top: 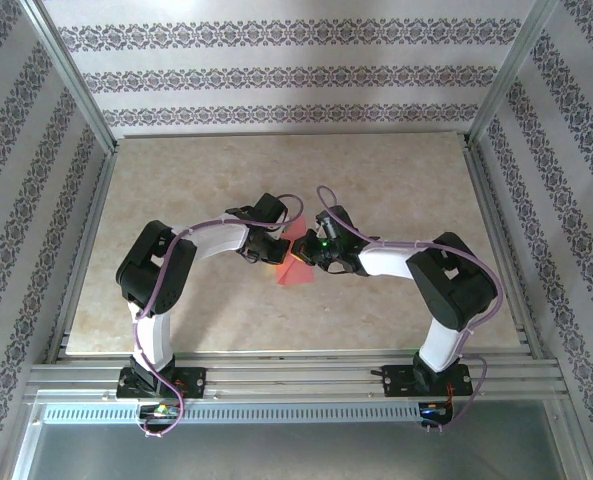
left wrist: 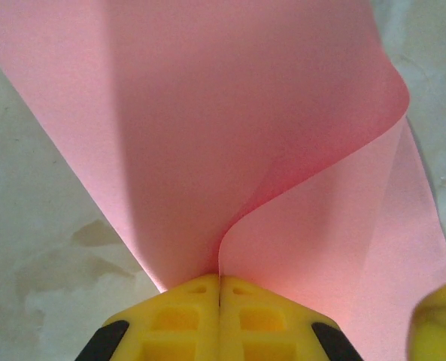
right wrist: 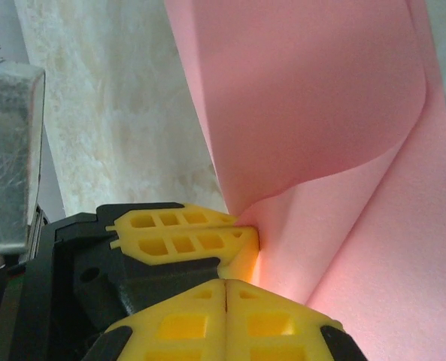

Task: Fold a paper plane with a square sheet of paper (pick it up from the middle)

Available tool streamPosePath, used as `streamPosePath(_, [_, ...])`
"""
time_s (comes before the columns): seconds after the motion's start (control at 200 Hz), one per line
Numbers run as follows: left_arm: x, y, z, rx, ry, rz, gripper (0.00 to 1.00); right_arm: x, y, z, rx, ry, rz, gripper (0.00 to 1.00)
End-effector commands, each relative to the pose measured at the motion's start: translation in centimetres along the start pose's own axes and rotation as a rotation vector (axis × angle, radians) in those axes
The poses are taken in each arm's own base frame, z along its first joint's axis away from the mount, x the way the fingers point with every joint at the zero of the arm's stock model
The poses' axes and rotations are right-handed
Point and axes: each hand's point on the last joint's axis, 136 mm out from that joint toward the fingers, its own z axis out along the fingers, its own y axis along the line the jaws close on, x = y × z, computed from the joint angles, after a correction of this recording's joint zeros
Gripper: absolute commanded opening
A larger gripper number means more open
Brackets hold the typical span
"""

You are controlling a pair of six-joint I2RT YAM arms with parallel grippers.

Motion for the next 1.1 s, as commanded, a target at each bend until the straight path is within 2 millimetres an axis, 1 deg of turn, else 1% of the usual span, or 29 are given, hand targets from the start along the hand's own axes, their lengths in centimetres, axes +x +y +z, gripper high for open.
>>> streamPosePath(0.0, [1.4, 1.6, 0.3, -0.036, 0.038, -0.043, 0.01, -0.8, 0.7, 0.7, -0.013, -0.016, -0.004, 0.06])
streamPosePath(0.15, [1.5, 1.8, 0.2, -0.038, 0.037, -0.045, 0.01, -0.9, -0.1, 1.2, 0.003, -0.009, 0.008, 0.06])
streamPosePath(0.375, [1.5, 1.8, 0.1, -0.039, 0.035, -0.046, 0.01, -0.5, -1.0, 1.8, 0.025, 0.011, 0.015, 0.06])
streamPosePath(0.62, [1.4, 1.9, 0.1, -0.04, 0.035, -0.048, 0.01, -0.2, -2.3, 2.0, 0.061, 0.024, 0.034, 0.06])
streamPosePath(1.094, [1.5, 2.0, -0.1, -0.045, 0.035, -0.046, 0.01, 0.2, -3.7, 2.0, 0.093, 0.032, 0.055, 0.06])
